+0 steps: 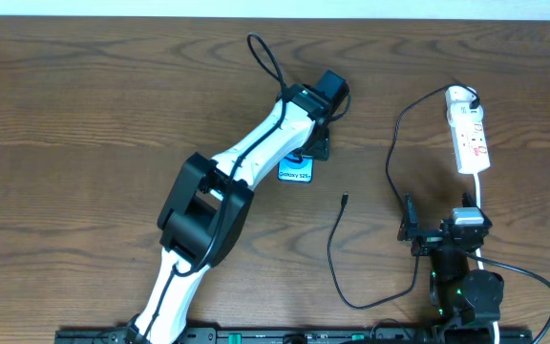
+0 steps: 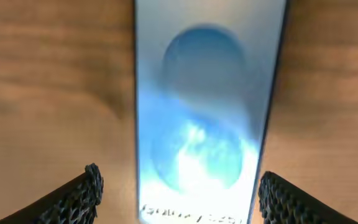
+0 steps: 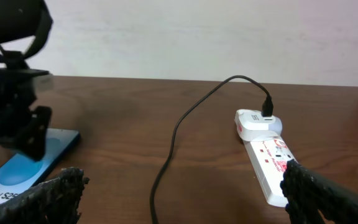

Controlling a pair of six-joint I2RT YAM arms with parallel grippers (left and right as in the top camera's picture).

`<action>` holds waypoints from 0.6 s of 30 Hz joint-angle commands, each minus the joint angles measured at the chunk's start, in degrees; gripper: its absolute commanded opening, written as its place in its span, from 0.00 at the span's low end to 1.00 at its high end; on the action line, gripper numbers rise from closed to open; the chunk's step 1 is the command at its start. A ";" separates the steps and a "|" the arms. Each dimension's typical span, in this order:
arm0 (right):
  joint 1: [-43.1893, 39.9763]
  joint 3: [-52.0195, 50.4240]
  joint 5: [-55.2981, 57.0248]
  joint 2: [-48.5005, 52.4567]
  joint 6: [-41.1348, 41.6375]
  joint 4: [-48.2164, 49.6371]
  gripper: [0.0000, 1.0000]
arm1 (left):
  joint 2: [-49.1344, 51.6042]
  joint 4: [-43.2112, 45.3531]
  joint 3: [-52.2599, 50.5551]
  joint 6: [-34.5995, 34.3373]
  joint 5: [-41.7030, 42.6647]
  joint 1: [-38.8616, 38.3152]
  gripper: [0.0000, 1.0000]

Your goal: Plug charger to phone and switch on socket

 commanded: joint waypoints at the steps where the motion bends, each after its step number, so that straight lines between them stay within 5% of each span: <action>1: 0.39 -0.09 0.46 -0.31 -0.63 -0.24 0.99 | -1.40 -1.01 -0.70 0.55 0.11 0.20 0.82; 7: 0.39 -0.09 0.46 -0.31 -0.63 -0.24 0.99 | -1.40 2.97 -0.70 1.66 0.09 0.20 0.99; 18: 0.39 -0.09 0.46 -0.31 -0.63 -0.24 0.99 | -0.72 11.76 -0.92 5.16 -6.71 0.22 1.00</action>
